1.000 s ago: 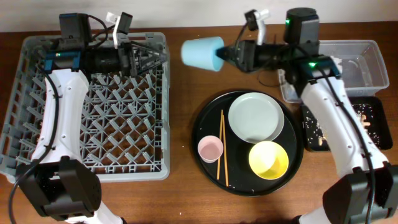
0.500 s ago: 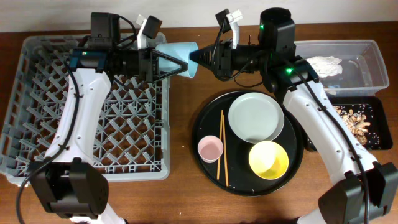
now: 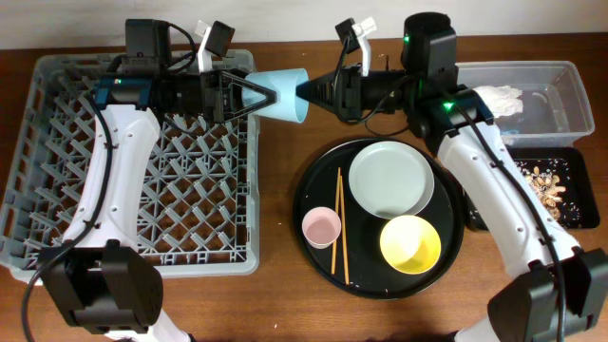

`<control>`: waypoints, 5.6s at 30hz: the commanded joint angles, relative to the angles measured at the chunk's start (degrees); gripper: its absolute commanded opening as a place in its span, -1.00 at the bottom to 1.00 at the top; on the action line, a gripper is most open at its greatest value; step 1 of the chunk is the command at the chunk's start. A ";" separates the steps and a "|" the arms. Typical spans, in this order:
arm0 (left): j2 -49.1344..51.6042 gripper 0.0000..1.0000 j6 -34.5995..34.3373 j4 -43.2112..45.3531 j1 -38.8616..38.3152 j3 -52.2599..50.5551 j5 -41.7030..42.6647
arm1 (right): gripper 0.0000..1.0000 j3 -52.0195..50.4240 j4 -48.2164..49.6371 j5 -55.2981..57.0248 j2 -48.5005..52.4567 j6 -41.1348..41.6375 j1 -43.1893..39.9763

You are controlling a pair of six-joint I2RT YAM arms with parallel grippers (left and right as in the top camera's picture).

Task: Sort waste into correct bins and load items into the dishwasher rack
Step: 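Hand the blue cup to the left gripper and place it upside down in the rack, then pick the pink cup with the right gripper, hand to left, place in rack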

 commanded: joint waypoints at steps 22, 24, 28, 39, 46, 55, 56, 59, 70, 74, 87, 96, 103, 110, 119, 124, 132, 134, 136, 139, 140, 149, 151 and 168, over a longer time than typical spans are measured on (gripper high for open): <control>0.33 0.43 -0.15 0.09 -0.04 0.81 0.20 | -0.13 0.07 4.24 1.99 2.03 0.79 1.20; 0.33 0.43 -0.11 0.13 0.11 0.81 0.20 | 0.15 0.07 4.24 1.70 2.03 0.79 1.03; 0.33 0.43 -0.09 0.55 4.72 0.81 -5.68 | 0.65 0.07 3.93 -7.32 2.01 0.79 -6.36; 0.28 0.36 -0.17 -19.26 -2.03 2.67 -86.36 | 0.97 0.04 -39.54 42.36 2.03 -8.31 -11.26; 0.35 0.36 -3.63 -32.54 -5.81 -3.02 -89.79 | 0.97 0.04 -43.39 47.06 2.03 -8.31 -10.43; 0.35 0.86 -3.61 -21.75 -5.84 -13.22 -87.82 | 0.97 0.04 -44.00 47.04 2.03 -8.28 -10.43; 0.35 0.89 -3.61 -21.73 -5.84 -13.22 -87.82 | 0.97 0.04 -44.06 47.01 2.03 -8.28 -10.43; 0.28 0.94 -3.58 -22.03 -5.81 -8.11 -83.76 | 0.96 0.07 -47.50 43.87 0.70 -8.31 -10.43; 0.28 0.95 -3.63 -24.00 4.81 6.43 -71.49 | 0.00 -16.11 -40.00 45.99 0.42 1.44 13.57; 0.28 0.96 -3.63 -24.04 4.92 6.40 -71.28 | -0.65 -22.29 -36.35 45.97 0.42 3.63 13.62; 0.28 0.98 9.35 -20.37 7.76 6.40 0.20 | -0.92 -13.07 7.39 8.17 -12.00 5.57 -2.60; 0.28 0.98 9.16 -20.02 0.04 6.40 0.20 | -0.92 -13.07 15.69 7.98 -9.20 6.19 3.76; 0.28 0.98 9.16 -18.08 -3.34 6.40 0.20 | -0.92 -13.07 15.65 7.98 -9.20 6.58 3.82; 0.28 0.83 9.14 -18.12 -3.17 6.40 0.20 | -0.92 -13.07 15.74 8.48 -9.16 6.56 2.95; 0.28 0.82 9.14 -18.08 -3.17 6.40 0.20 | -0.92 -13.07 16.63 2.75 -9.16 6.54 -1.11; 0.28 0.82 9.14 -18.10 -3.17 6.40 0.20 | -0.92 -13.11 13.81 0.24 -9.16 5.25 -1.05; 0.28 0.48 9.14 -18.12 -3.19 6.40 0.20 | -0.92 -13.11 14.16 3.54 -9.16 4.39 0.76; 0.28 0.42 9.11 -18.12 -3.19 6.40 0.20 | -0.92 -13.11 15.26 3.67 -9.16 4.42 0.76; 0.28 0.42 9.11 -18.12 -3.19 6.40 0.20 | -0.46 -13.11 15.41 4.61 -9.16 4.42 0.76; 0.28 0.41 9.11 -18.12 -3.17 6.40 0.20 | 0.28 -13.11 15.41 4.59 -9.16 4.39 0.74; 0.28 0.41 9.14 -18.10 -3.06 6.40 0.20 | 0.49 -13.11 15.23 4.59 -9.16 4.42 0.57; 0.28 0.33 6.93 -18.49 6.12 6.40 -49.37 | 0.97 -13.11 -16.85 17.27 -9.18 -5.44 -13.42; 0.28 0.33 6.80 -21.31 4.00 6.40 -66.75 | 0.97 -13.11 -24.79 30.34 -9.16 -5.55 -12.17; -13.99 0.18 -19.71 -36.96 -14.49 -23.10 -93.88 | 0.97 -13.14 -31.63 39.63 -9.16 -5.77 -11.19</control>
